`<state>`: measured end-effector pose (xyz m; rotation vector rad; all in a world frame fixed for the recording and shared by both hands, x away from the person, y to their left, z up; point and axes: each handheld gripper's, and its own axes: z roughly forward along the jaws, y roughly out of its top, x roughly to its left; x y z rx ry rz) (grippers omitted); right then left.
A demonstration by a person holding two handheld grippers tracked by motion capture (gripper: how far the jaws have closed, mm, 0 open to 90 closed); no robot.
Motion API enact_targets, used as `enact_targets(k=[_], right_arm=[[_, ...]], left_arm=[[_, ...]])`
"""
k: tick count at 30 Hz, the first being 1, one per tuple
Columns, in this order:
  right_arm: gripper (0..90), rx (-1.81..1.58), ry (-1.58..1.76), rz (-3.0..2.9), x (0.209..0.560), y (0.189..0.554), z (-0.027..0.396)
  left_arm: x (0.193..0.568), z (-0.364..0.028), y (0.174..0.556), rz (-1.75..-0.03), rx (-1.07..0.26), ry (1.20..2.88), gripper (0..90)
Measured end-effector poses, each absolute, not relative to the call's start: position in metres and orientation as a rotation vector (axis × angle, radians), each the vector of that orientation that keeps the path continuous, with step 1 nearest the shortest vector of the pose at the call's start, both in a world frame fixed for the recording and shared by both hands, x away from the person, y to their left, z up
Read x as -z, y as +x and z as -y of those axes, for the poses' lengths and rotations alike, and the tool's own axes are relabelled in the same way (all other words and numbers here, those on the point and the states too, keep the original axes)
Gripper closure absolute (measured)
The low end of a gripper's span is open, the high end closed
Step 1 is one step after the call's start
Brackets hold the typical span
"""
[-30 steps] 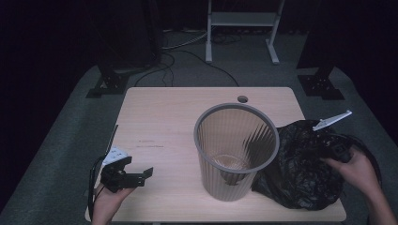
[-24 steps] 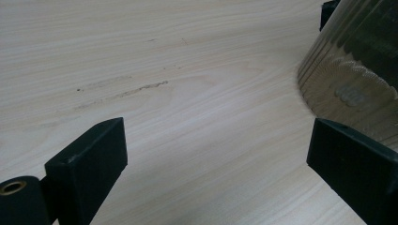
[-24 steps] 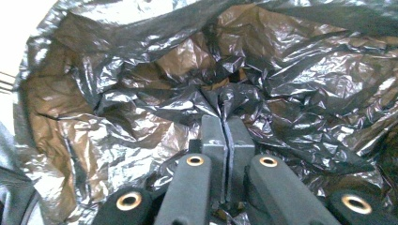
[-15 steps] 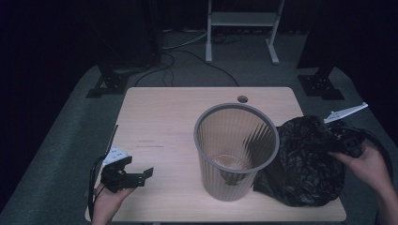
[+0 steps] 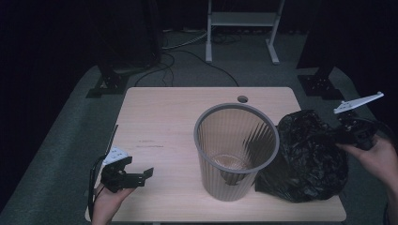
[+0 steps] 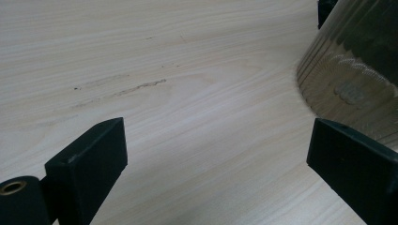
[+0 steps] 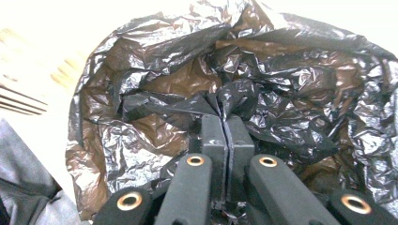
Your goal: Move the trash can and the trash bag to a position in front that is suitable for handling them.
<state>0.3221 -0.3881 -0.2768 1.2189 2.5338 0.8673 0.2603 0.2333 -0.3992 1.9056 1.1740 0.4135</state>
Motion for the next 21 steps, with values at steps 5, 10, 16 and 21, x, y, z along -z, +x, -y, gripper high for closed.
enact_targets(k=[5,10,16,21], right_arm=[[89.9,-0.876,1.205,-2.517,0.264,0.321,0.39],[89.9,-0.901,1.199,-2.5,0.25,0.32,0.394],[89.9,-0.916,1.182,-2.471,0.222,0.32,0.4],[89.9,-0.928,1.162,-2.449,0.194,0.321,0.403]], left_arm=[[0.399,-0.234,0.26,-1.175,-0.417,1.907,4.4],[0.399,-0.234,0.26,-1.176,-0.417,1.909,4.4],[0.398,-0.236,0.26,-1.182,-0.423,1.903,4.4],[0.397,-0.237,0.26,-1.182,-0.429,1.897,4.4]])
